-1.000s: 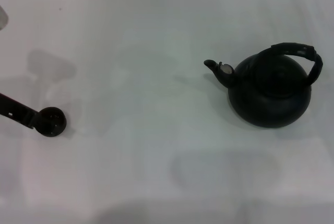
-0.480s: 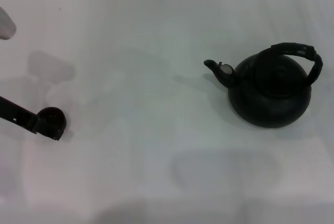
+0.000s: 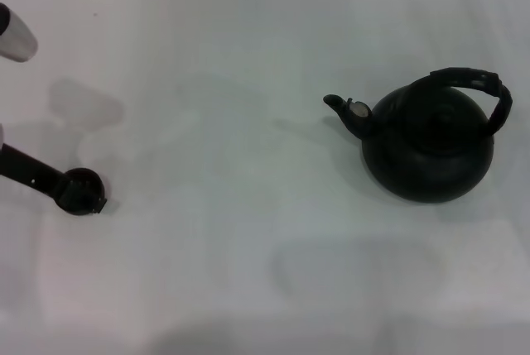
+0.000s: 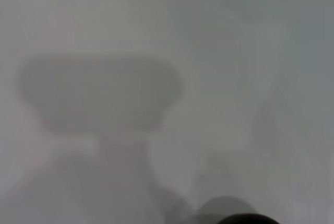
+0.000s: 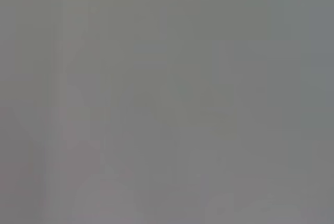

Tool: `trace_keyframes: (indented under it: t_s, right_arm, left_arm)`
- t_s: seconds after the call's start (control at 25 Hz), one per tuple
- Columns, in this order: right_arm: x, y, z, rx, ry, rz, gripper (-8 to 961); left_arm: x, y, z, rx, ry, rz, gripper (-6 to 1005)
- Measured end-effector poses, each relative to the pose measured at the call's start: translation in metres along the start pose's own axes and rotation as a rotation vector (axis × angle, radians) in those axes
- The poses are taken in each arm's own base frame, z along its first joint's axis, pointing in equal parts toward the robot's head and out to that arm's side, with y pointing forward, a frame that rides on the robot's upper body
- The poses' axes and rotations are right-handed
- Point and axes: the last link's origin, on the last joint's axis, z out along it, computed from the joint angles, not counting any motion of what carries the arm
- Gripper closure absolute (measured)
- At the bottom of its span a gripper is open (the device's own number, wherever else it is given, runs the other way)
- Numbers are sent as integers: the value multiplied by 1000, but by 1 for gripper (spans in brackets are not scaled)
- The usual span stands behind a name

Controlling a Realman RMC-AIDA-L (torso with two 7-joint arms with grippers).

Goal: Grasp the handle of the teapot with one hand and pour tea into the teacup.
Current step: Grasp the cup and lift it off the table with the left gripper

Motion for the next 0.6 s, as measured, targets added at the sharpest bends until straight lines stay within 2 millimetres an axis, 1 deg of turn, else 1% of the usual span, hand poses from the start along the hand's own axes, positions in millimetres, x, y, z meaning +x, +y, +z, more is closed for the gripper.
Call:
trace_keyframes:
  t_s: [0.12, 0.4, 0.6]
  right_arm:
    - [0, 0, 0, 0, 0, 0, 68]
    - [0, 0, 0, 0, 0, 0, 69]
    - [0, 0, 0, 1, 1, 0, 69]
  left_arm:
    - [3, 0, 2, -1, 6, 5, 122]
    - [7, 6, 10, -30, -42, 24, 129]
    - [8, 7, 11, -27, -48, 30, 135]
